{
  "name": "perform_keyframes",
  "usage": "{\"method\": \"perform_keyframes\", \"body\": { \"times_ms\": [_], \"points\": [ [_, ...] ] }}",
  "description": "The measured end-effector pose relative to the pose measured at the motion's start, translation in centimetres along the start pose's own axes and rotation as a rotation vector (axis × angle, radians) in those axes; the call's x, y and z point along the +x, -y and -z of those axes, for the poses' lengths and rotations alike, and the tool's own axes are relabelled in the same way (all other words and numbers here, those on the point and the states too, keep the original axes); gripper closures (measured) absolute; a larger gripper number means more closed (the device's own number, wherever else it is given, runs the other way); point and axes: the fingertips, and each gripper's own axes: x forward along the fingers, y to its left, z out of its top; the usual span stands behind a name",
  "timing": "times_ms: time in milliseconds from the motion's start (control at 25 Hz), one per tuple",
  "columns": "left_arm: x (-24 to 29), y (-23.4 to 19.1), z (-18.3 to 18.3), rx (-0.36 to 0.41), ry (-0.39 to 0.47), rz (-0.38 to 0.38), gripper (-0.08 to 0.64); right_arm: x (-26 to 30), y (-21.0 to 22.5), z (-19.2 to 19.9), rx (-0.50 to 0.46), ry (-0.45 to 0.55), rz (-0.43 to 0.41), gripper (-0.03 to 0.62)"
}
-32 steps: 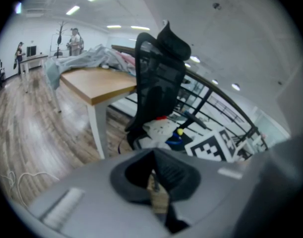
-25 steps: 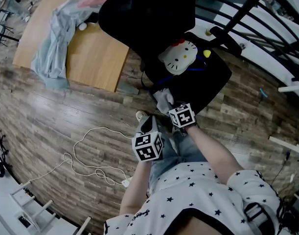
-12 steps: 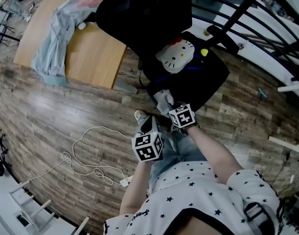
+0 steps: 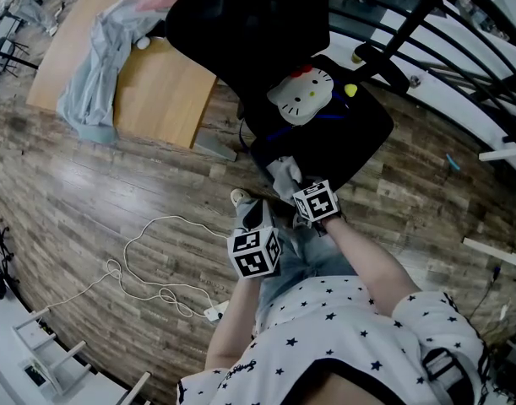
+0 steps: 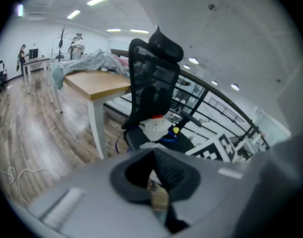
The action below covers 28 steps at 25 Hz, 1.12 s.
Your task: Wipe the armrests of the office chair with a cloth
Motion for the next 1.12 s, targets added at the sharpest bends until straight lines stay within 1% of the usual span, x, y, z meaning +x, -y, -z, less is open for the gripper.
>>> {"method": "perform_keyframes", "body": {
  "times_ms": [240,680,1120],
  "points": [
    [-0.2,0.9,0.5,0.004,-0.001,0.000,0.554,-0.5,0.2,0.7,-0.013,-0.010,-0.006,0.563],
    [0.0,3.3,1.3,0.029,-0.008,0.023,0.554,-1.8,0.8,2.2,-0.019,-0.010,-0.013,0.563],
    [0.2,4.7,1.7,0.048,-0.009,0.039,0.554,-2.9,1.5,3.5,-0.029,-0.014,-0.004,0.563]
  ]
}}
